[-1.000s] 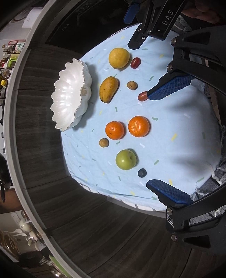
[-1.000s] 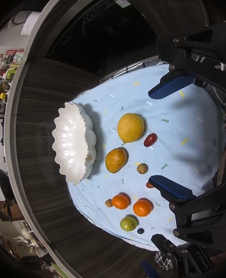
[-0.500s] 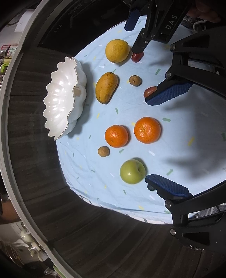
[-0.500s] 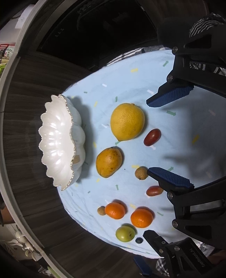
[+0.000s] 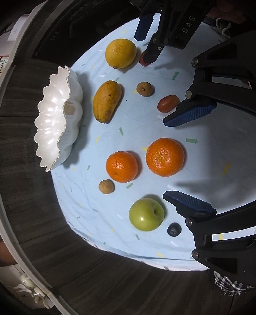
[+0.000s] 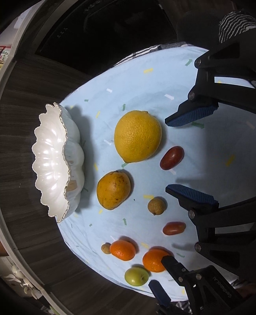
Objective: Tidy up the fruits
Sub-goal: 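Lower the left tool onto the mandarin while the right tool approaches the red date, then close the left tool on the mandarin while the right tool grips the red date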
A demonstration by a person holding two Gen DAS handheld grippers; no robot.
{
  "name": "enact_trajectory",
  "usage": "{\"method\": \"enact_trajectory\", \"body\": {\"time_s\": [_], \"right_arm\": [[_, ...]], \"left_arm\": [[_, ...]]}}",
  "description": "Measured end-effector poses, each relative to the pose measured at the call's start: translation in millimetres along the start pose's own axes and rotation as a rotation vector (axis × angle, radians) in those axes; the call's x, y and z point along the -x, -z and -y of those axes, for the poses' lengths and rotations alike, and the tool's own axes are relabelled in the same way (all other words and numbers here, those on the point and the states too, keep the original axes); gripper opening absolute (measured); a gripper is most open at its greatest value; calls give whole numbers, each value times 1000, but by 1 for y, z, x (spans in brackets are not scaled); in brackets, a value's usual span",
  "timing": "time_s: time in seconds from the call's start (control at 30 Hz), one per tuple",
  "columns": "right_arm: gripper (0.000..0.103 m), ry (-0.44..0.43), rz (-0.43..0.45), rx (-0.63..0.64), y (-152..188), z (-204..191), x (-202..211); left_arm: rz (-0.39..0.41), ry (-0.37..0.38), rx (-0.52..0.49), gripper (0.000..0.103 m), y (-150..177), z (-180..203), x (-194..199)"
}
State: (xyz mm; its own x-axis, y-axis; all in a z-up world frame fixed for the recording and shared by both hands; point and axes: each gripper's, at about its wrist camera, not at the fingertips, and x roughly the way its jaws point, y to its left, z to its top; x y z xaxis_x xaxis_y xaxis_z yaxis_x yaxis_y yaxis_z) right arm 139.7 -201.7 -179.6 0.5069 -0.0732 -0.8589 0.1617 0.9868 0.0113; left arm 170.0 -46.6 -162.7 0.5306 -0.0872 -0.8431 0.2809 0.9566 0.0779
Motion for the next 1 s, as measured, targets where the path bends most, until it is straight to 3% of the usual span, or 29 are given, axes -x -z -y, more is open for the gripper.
{"method": "enact_trajectory", "body": {"time_s": [0.3,0.43,0.57,0.7,0.93,1.0], "right_arm": [[55,3,1,13,-1,-2,-8],[47,-10,-19,13,0,-2,-15],[45,-18,-29,13,1,-1,-19],[43,-21,-22,25,2,-3,-20],[27,-37,-9,38,2,-5,-19],[26,-42,-8,36,2,-5,-19]], "left_arm": [[-20,4,10,66,-1,-3,-13],[-30,13,9,63,0,-2,-18],[-38,18,13,62,0,-3,-22],[-48,25,20,54,-1,-3,-26],[-54,29,25,46,0,-2,-31],[-49,27,22,45,0,-1,-31]]}}
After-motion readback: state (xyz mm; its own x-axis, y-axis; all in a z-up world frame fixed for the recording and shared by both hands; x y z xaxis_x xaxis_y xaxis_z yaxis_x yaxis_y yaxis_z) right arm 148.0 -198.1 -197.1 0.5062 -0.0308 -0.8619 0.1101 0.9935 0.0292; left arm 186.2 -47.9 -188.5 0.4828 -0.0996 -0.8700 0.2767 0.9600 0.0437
